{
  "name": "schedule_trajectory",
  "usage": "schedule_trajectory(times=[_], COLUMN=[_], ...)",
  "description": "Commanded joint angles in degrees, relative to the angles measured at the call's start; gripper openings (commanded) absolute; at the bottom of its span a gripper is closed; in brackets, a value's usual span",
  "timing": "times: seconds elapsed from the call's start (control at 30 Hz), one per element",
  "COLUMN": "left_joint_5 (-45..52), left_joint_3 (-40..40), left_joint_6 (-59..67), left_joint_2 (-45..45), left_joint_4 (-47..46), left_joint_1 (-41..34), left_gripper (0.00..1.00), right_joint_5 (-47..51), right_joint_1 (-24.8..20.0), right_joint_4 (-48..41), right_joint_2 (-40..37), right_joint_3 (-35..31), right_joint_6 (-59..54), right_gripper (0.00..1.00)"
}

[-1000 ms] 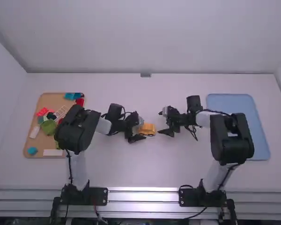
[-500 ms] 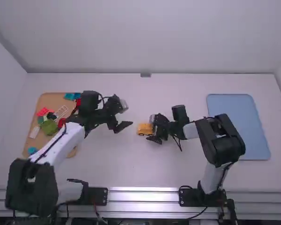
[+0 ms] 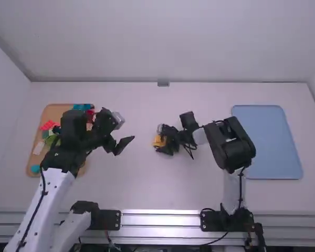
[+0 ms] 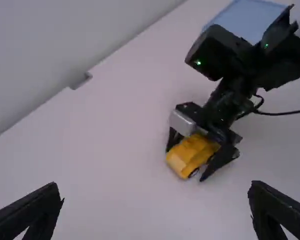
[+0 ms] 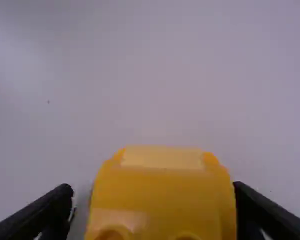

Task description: Assemble lego blocks to make yellow taxi

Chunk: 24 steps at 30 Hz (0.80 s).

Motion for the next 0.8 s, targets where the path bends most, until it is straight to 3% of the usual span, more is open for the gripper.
schedule_trajectory(times=[0.0,0.03,0.2,0.33,0.43,0.57,0.77], left_joint_5=[-1.1,-1.3,-5.8,-9.3,-10.9,-12.7,-14.8], left_joint_3=[-0.2,-0.2,-0.2,-0.2,-0.2,-0.2,-0.2], left_joint_6=[-0.3,-0.3,-0.3,-0.3,-0.3,-0.3,-0.3], left_joint_2=[-0.9,-0.9,-0.4,0.4,0.9,2.3,4.1], left_joint_4=[0.1,0.2,0.9,1.7,2.3,3.6,5.5], left_joint_1=[0.2,0.2,0.0,0.0,-0.1,-0.1,-0.1], left_gripper=[0.99,0.99,0.99,0.99,0.99,0.99,0.99], right_joint_5=[-1.2,-0.9,6.3,21.3,32.1,48.7,50.6], right_joint_1=[-0.3,-0.5,-2.1,-4.7,-7.0,-12.9,-26.9], right_joint_4=[-1.4,-2.8,-15.0,-35.1,-44.8,-48.9,-46.5], right_joint_2=[0.0,-0.9,-6.5,-14.2,-19.3,-25.4,-29.4], right_joint_3=[2.5,2.8,5.7,10.3,12.6,14.2,13.9], right_joint_6=[-1.3,-1.3,-1.4,-7.4,-7.4,0.3,7.4], right_gripper=[0.59,0.52,0.46,0.46,0.45,0.43,0.39])
